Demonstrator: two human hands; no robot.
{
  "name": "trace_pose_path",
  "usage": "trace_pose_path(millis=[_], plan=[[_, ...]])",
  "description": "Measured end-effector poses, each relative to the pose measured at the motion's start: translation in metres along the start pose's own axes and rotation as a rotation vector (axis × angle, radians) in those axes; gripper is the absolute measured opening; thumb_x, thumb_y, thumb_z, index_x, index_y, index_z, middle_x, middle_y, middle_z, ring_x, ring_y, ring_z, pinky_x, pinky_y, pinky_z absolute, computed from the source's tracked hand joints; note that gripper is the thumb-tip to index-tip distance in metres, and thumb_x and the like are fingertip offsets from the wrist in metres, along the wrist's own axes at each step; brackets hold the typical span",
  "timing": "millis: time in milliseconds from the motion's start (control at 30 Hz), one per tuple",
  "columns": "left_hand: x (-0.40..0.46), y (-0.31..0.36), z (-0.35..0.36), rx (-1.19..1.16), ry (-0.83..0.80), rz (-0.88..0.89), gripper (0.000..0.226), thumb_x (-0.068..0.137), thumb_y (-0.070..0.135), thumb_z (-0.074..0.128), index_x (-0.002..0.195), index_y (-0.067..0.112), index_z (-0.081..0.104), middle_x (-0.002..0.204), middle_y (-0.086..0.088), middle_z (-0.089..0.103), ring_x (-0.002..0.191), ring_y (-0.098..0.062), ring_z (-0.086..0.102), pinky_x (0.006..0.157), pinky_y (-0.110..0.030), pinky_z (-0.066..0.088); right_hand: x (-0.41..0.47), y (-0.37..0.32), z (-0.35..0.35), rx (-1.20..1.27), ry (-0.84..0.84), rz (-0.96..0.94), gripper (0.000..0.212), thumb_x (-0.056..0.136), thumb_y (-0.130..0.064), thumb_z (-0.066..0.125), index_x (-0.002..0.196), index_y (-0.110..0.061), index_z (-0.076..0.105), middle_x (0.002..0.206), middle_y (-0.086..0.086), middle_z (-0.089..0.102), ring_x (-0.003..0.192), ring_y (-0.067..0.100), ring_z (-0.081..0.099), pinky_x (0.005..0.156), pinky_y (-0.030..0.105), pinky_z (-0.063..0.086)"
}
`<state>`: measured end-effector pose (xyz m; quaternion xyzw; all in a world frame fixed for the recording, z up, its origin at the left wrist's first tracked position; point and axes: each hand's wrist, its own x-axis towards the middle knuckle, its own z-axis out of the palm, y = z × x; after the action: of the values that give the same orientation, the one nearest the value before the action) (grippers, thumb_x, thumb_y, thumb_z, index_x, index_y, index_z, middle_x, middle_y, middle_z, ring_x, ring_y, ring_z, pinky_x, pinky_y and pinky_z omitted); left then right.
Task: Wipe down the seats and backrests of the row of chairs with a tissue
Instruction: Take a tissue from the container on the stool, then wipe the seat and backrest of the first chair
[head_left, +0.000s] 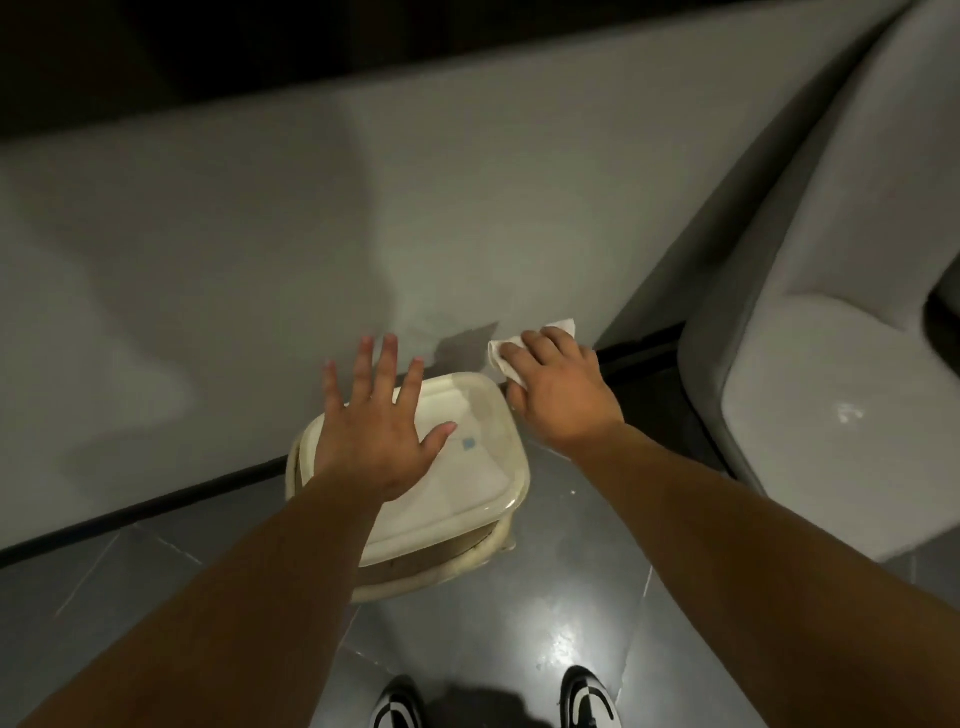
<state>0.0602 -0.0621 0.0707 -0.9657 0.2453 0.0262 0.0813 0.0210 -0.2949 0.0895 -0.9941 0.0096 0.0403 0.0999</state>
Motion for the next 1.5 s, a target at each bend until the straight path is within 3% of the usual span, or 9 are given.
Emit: trace_pose_path(millis=[167,467,733,1100,1300,1500], plan=[[0.02,0.051,-0.072,0.062,0.019,0.094,0.093,0.08,0.082,-0.011,0.154,0.027,-0.005,0.16,-0.012,-0.02,0.142,-0.037,-0.027,0.111,-0.064,-0.008,-0.041,0.053,-0.076,0.002,0.055,0.109,0.043,0.099,-0.034,0.046,0.141,-0.023,0.049,0.147,0.005,0.046,0.137,0.029,0.034,0.103,0.047,0.036],[0.029,0.201,-0.2,0.054,0.097,0.292,0.092,0.083,0.082,0.0,0.155,0.026,0.015,0.162,-0.014,-0.001,0.145,-0.036,-0.019,0.111,-0.064,-0.005,-0.146,0.185,-0.181,0.049,0.16,0.318,0.041,0.1,-0.036,0.045,0.138,-0.023,0.051,0.147,0.006,0.047,0.137,0.029,0.035,0.104,0.047,0.036],[0.019,0.336,-0.286,0.017,0.108,0.393,0.092,0.083,0.082,0.006,0.154,0.025,0.016,0.161,-0.014,0.011,0.145,-0.034,-0.018,0.111,-0.064,-0.004,-0.217,0.301,-0.261,0.083,0.239,0.495,0.039,0.1,-0.038,0.043,0.135,-0.022,0.053,0.141,0.004,0.051,0.132,0.027,0.038,0.099,0.047,0.038],[0.055,0.421,-0.319,0.047,0.068,0.451,0.091,0.082,0.078,0.004,0.156,0.024,0.003,0.162,-0.012,0.008,0.146,-0.035,-0.012,0.112,-0.061,-0.009,-0.232,0.36,-0.316,0.051,0.243,0.584,0.036,0.102,-0.039,0.041,0.132,-0.023,0.055,0.133,0.001,0.055,0.131,0.027,0.038,0.095,0.047,0.039],[0.081,0.433,-0.304,-0.009,-0.127,0.522,0.079,0.087,0.064,0.03,0.153,0.022,0.018,0.152,-0.012,0.028,0.136,-0.032,0.025,0.111,-0.053,0.02,-0.214,0.381,-0.326,0.033,0.174,0.602,0.037,0.102,-0.039,0.04,0.134,-0.026,0.053,0.129,0.0,0.057,0.127,0.026,0.04,0.092,0.045,0.038],[0.119,0.432,-0.296,-0.001,-0.237,0.495,0.075,0.088,0.058,0.034,0.152,0.021,0.021,0.147,-0.011,0.036,0.135,-0.031,0.027,0.107,-0.048,0.028,-0.183,0.399,-0.319,0.103,0.171,0.581,0.036,0.102,-0.038,0.042,0.134,-0.026,0.054,0.131,0.0,0.058,0.127,0.026,0.041,0.094,0.046,0.038]])
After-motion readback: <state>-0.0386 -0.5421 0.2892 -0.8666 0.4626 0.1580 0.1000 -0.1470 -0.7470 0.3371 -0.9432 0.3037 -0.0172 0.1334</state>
